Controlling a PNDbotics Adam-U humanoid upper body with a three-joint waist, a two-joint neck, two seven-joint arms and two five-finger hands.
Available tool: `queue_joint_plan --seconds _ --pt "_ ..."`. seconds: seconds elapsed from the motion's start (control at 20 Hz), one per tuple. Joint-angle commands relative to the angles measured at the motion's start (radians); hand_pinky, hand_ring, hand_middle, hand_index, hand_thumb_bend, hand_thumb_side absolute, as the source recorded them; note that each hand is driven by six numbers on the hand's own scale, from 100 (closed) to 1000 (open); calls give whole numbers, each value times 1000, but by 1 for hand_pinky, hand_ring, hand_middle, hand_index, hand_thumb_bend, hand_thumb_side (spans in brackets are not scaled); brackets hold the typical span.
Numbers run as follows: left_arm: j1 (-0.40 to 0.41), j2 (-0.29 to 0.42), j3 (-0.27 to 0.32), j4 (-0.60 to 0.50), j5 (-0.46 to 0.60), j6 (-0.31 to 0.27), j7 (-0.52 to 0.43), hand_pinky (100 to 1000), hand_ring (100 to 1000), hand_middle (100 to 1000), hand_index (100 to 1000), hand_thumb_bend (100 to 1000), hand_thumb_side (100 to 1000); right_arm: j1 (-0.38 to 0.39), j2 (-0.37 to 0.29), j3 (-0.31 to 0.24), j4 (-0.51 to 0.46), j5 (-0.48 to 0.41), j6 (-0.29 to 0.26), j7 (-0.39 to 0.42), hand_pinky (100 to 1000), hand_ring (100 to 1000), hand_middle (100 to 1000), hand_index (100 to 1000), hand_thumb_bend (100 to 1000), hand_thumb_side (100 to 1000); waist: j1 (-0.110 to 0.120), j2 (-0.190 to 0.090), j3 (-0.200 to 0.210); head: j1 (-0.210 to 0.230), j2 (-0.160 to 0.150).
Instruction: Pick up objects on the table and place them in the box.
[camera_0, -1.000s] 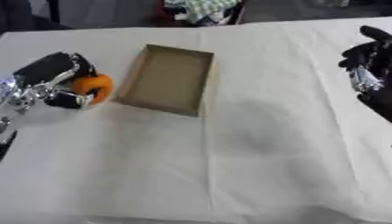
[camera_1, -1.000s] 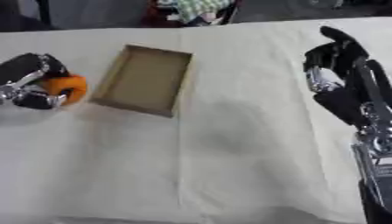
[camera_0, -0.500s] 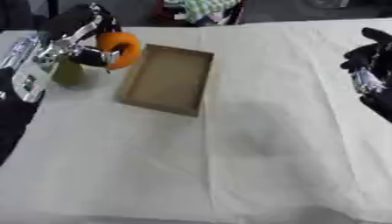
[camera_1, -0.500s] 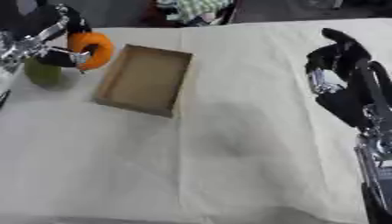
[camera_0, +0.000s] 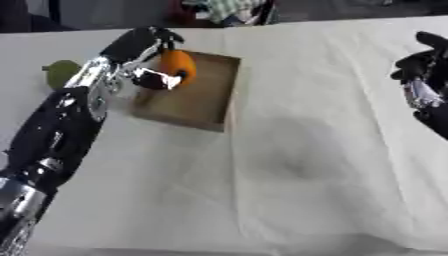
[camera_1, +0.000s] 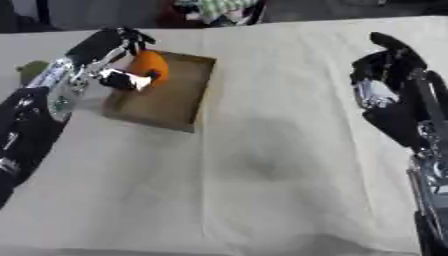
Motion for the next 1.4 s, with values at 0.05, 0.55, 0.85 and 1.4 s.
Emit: queue_joint_plan --seconds 0.05,0.55,0.85,1.4 --pt "-21 23 20 -5 -11 -3 38 691 663 743 920 588 698 -10 -12 -5 -8 -2 0 -2 742 629 618 914 100 447 0 -16 2 2 5" --pt "56 219 46 -268 233 1 -72 705 673 744 895 466 586 -5 -19 -11 -5 4 0 -5 742 630 618 915 100 448 4 -23 22 -21 5" --pt "112 384 84 -298 242 36 -142 710 684 742 895 515 546 -1 -25 -14 -4 8 1 -7 742 630 619 915 100 451 11 -28 32 -36 5" --pt "109 394 145 27 93 -12 -183 725 715 770 915 520 514 2 -25 -17 -2 8 1 -10 741 629 618 915 100 449 6 -30 31 -44 5"
